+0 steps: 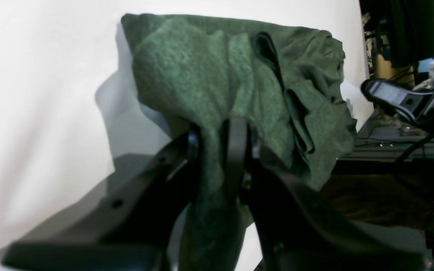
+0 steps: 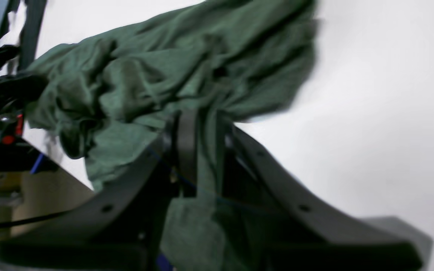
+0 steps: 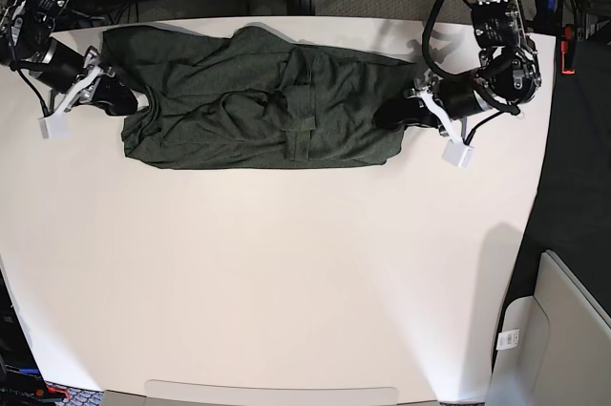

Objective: Fold the T-shirt properly
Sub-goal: 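Release the fabric and regrasp the shirt ends with both grippers, then push the right gripper's shirt end inward toward the left gripper, then fold the shirt end over with the right gripper onto the bundle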

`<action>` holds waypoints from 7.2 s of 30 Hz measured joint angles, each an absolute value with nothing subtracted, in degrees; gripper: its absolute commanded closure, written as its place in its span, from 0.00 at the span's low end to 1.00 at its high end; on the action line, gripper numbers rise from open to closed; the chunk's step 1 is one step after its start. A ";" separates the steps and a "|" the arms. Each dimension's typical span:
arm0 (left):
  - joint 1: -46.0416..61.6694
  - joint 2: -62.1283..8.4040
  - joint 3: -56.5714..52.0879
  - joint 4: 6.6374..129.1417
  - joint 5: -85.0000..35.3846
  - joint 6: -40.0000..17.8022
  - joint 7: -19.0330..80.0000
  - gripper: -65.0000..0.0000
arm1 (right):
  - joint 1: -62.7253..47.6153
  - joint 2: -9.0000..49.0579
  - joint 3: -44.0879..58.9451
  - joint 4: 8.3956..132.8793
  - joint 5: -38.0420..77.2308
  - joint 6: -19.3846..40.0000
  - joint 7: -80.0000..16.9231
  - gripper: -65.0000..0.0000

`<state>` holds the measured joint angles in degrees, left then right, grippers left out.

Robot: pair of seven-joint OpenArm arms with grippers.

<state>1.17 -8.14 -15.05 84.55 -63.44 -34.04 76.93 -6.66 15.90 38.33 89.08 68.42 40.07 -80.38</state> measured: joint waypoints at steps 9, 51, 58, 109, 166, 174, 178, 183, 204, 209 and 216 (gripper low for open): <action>1.26 -6.22 -15.00 84.55 -63.46 -34.04 76.95 0.95 | -6.35 17.02 38.92 88.99 69.21 40.07 -80.36 0.86; 1.28 -6.22 -15.18 84.55 -63.46 -34.04 76.95 0.95 | -4.86 13.41 28.36 85.89 64.60 40.27 -78.94 0.24; 1.30 -6.24 -15.29 84.55 -63.44 -34.04 76.97 0.95 | -4.99 14.24 30.74 86.52 62.26 39.70 -80.36 0.63; 2.07 -6.22 -15.40 84.55 -63.48 -34.04 76.93 0.79 | -5.28 13.13 34.33 86.63 67.92 39.75 -80.18 0.63; 4.47 -7.88 -15.70 84.55 -63.46 -34.04 76.51 0.79 | -1.69 1.91 26.74 88.20 65.91 39.64 -80.44 0.92; 4.08 -8.16 -15.29 78.98 -65.32 -34.76 72.79 0.79 | -0.47 -6.33 16.84 91.72 63.40 39.70 -80.49 0.92; 3.64 -8.14 -15.38 78.02 -65.80 -35.16 72.12 0.79 | 0.12 -8.93 13.63 91.72 63.24 39.68 -80.60 0.92; 3.66 -8.14 -15.27 77.97 -65.78 -35.16 71.94 0.79 | 0.73 -8.56 10.46 91.77 62.46 39.68 -80.44 0.91; 4.43 -7.94 -15.49 84.88 -63.75 -33.98 73.87 0.44 | 5.87 -8.60 6.28 89.62 61.78 39.68 -80.82 0.91; 4.36 -7.29 -19.79 85.93 -63.83 -34.04 73.78 0.39 | 8.25 -8.62 6.28 87.59 61.76 39.68 -80.82 0.91; 4.29 -7.84 -28.97 86.30 -63.68 -34.04 73.89 0.39 | 11.09 -8.62 1.26 84.95 61.71 39.68 -80.79 0.91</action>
